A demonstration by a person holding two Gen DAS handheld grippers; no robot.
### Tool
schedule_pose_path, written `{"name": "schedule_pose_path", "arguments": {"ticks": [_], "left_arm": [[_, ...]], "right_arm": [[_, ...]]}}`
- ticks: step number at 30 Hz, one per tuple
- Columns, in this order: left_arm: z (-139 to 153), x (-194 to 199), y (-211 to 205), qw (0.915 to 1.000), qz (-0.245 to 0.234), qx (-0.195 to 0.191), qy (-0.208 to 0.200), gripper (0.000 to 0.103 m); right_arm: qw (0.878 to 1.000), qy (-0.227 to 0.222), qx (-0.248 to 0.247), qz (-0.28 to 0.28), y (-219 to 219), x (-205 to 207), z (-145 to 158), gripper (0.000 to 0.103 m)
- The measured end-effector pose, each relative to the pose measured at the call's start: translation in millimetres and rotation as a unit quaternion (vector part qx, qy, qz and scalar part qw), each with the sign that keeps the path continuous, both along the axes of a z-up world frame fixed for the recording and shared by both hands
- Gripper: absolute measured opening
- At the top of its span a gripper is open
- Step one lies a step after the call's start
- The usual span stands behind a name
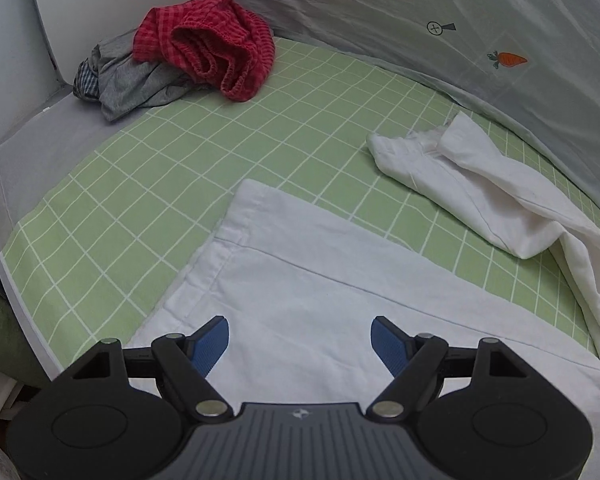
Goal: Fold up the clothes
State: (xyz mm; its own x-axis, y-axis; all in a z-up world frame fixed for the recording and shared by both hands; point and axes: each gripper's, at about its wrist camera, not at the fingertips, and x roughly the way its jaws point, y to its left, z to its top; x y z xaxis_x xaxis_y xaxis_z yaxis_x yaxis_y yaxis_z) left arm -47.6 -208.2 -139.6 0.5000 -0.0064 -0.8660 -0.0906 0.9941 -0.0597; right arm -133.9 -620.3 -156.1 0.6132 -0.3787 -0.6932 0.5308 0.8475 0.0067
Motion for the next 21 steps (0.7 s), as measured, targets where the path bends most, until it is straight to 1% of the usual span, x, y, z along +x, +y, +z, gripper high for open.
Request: {"name": "schedule_pose_path", "arguments": {"ticks": [2,3,4,5,7,10,15,17,18,19,21], "left_arm": [[-5,30,2,1.0,-0.005,-0.003,-0.001,0.079],[-9,47,3,1.0,-0.008,-0.005,0.002,0.079],[-12,61,3,0.9999,-0.012,-0.007,0.006,0.079],[-16,74,2,0.9997,-0.018,-0.009,0.011,0.079],[-25,100,-2,0.9991,-0.038,-0.011,0.014,0.079],[-38,136,-7,0.9972,-0.073,-0.017,0.002,0.079],[-55,182,-23,0.9948,-0.09,-0.048,-0.001,0.079],[-60,195,-30,0.9933,-0.095,-0.066,0.002,0.079],[-62,198,-34,0.9927,-0.099,-0.07,0.002,0.083],[-63,200,-40,0.9924,-0.104,-0.065,-0.003,0.085],[-65,203,-50,0.9918,-0.115,-0.054,-0.013,0.086]], "right_arm": [[1.0,0.021,0.001,0.018,11,33,-12,0.075],[0.999,0.03,0.007,0.021,12,44,-17,0.071],[0.999,0.039,0.012,0.025,14,55,-21,0.057],[0.998,0.047,0.017,0.026,14,66,-25,0.051],[0.998,0.051,0.021,0.012,10,82,-27,0.053],[0.999,0.043,0.023,-0.009,-4,105,-30,0.05],[0.998,0.045,0.011,-0.037,-38,159,-40,0.049],[0.998,0.048,0.01,-0.048,-52,183,-45,0.053],[0.997,0.045,0.015,-0.056,-60,191,-45,0.052],[0.997,0.041,0.02,-0.064,-67,199,-46,0.053],[0.996,0.035,0.029,-0.08,-82,214,-47,0.058]]}}
